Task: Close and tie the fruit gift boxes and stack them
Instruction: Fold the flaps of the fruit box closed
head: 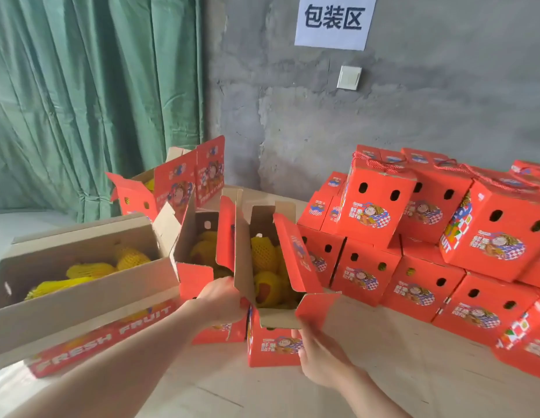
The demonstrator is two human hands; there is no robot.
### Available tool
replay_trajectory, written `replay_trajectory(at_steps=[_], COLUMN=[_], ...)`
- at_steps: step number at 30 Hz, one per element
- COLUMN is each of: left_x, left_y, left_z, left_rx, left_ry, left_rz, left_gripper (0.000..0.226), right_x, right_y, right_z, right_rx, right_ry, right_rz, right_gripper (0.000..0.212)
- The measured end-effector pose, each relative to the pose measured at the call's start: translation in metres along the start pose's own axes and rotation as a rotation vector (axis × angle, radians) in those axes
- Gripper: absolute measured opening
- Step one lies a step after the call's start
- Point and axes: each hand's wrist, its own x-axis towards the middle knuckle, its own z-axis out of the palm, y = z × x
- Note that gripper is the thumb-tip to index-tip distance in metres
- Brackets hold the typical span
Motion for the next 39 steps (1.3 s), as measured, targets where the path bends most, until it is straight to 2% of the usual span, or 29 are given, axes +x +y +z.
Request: replay_trajectory(at_steps=[4,7,10,14,17,22,26,29,31,33,35,37,39], left_x=[-0.051,-0.081,-0.094,-0.100,-0.102,-0.108,-0.113,-0.116,-0.115,-0.119,-0.127,-0.143,-0.156], left_y=[0.032,0.059,0.085,0.089,0.071,0.042,0.032,0.032,0.024,0.002,-0.028,-0.055,-0.068], left_z=[0.003,0.001,-0.007,-0.023,-0.031,-0.020,0.012,0.025,0.021,0.013,0.008,0.007,0.009], left_rx=[-0.016,-0.038,0.006,0.078,0.064,0.086,0.204,0.201,0.156,0.136,0.148,0.197,0.210], left_ry=[-0.002,-0.072,-0.140,-0.075,-0.089,-0.136,-0.031,0.067,0.243,0.364,0.361,0.389,0.393], left_rz=[0.071,0.145,0.117,0.111,0.132,0.192,0.193,0.233,0.390,0.518,0.554,0.534,0.484], left_gripper=[0.020,0.024,0.024,0.024,0.023,0.034,0.044,0.033,0.017,0.025,0.025,0.014,0.040], right_x=[-0.055,-0.092,-0.124,-0.144,-0.144,-0.143,-0.143,-0.147,-0.149,-0.149,-0.149,-0.150,-0.154], right_y=[0.013,0.030,0.045,0.053,0.050,0.039,0.031,0.030,0.034,0.037,0.040,0.036,0.027], right_z=[0.002,0.003,0.002,-0.002,-0.009,-0.018,-0.022,-0.014,-0.006,-0.002,0.001,0.005,0.018], right_rx=[-0.024,-0.041,-0.090,-0.066,0.055,0.292,0.354,0.316,0.232,0.158,0.145,0.185,0.206], right_ry=[0.017,0.030,0.049,0.035,-0.001,0.134,0.202,0.073,-0.002,0.012,0.050,0.134,0.378], right_rz=[-0.030,0.006,0.053,0.078,0.127,0.100,0.150,0.273,0.337,0.306,0.278,0.294,0.287], right_gripper=[0.056,0.060,0.062,0.067,0.061,0.041,0.042,0.044,0.059,0.064,0.063,0.057,0.048])
